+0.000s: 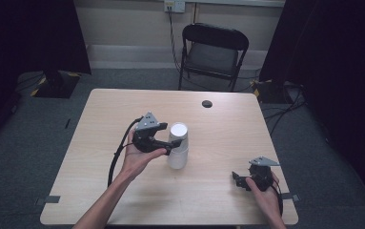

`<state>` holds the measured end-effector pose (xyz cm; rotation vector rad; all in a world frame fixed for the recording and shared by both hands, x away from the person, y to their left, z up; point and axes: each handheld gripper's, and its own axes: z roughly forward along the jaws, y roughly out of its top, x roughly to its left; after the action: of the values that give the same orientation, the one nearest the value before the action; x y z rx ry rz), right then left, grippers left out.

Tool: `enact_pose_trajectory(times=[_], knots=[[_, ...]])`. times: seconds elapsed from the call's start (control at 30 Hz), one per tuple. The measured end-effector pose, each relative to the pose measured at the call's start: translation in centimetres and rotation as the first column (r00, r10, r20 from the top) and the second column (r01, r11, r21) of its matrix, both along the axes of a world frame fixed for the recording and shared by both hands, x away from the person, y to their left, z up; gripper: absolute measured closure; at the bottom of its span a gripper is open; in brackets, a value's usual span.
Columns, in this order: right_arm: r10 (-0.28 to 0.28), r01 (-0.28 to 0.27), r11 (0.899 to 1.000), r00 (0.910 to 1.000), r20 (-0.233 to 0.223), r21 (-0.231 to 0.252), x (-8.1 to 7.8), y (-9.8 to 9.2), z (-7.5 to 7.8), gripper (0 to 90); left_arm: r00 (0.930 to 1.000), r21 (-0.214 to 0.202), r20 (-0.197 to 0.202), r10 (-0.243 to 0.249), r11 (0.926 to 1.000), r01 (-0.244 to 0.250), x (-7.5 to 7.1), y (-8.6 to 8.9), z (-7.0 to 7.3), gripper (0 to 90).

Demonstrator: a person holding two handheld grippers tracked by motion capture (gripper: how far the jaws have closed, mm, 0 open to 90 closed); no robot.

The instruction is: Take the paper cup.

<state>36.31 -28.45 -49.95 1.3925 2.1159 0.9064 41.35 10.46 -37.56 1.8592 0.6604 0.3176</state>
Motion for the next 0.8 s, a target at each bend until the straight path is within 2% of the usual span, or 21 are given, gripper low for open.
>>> enact_pose_trajectory(times=[0.07, 0.13, 0.17, 0.23, 0.3, 0.4, 0.7, 0.8], knots=[[0.000, 0.000, 1.000, 1.0000, 0.000, 0.000, 0.0, 0.0, 0.0, 9.2, 1.0000, 0.008, -0.001, -0.008, 0.9999, 0.008, 0.1, -0.5, -0.2, 15.8], [0.000, 0.000, 1.000, 1.0000, 0.000, 0.000, 0.0, 0.0, 0.0, 9.2, 0.9984, -0.030, -0.046, -0.031, 0.9991, 0.030, 0.3, -0.9, -0.4, 16.1], [0.000, 0.000, 1.000, 1.0000, 0.000, 0.000, 0.0, 0.0, 0.0, 9.2, 0.9985, -0.025, -0.049, -0.024, 0.9994, 0.023, 0.3, -1.1, -0.5, 16.8], [0.000, 0.000, 1.000, 1.0000, 0.000, 0.000, 0.0, 0.0, 0.0, 9.2, 0.9999, 0.004, -0.014, -0.002, 1.0000, 0.002, 0.2, -1.4, -0.5, 18.6], [0.000, 0.000, 1.000, 1.0000, 0.000, 0.000, 0.0, 0.0, 0.0, 9.2, 0.9997, 0.011, -0.026, 0.002, 0.9999, -0.002, 0.6, -1.6, -0.7, 19.8], [0.000, 0.000, 1.000, 1.0000, 0.000, 0.000, 0.0, 0.0, 0.0, 9.2, 0.9996, 0.028, -0.022, 0.018, 0.9995, -0.017, 1.1, -1.7, -1.1, 20.8], [0.000, 0.000, 1.000, 1.0000, 0.000, 0.000, 0.0, 0.0, 0.0, 9.2, 0.9998, 0.069, -0.021, -0.003, 0.9976, 0.004, 1.4, -2.2, -1.9, 22.6], [0.000, 0.000, 1.000, 1.0000, 0.000, 0.000, 0.0, 0.0, 0.0, 9.2, 0.9997, 0.067, -0.023, -0.002, 0.9977, 0.004, 1.4, -2.2, -1.8, 23.9]])
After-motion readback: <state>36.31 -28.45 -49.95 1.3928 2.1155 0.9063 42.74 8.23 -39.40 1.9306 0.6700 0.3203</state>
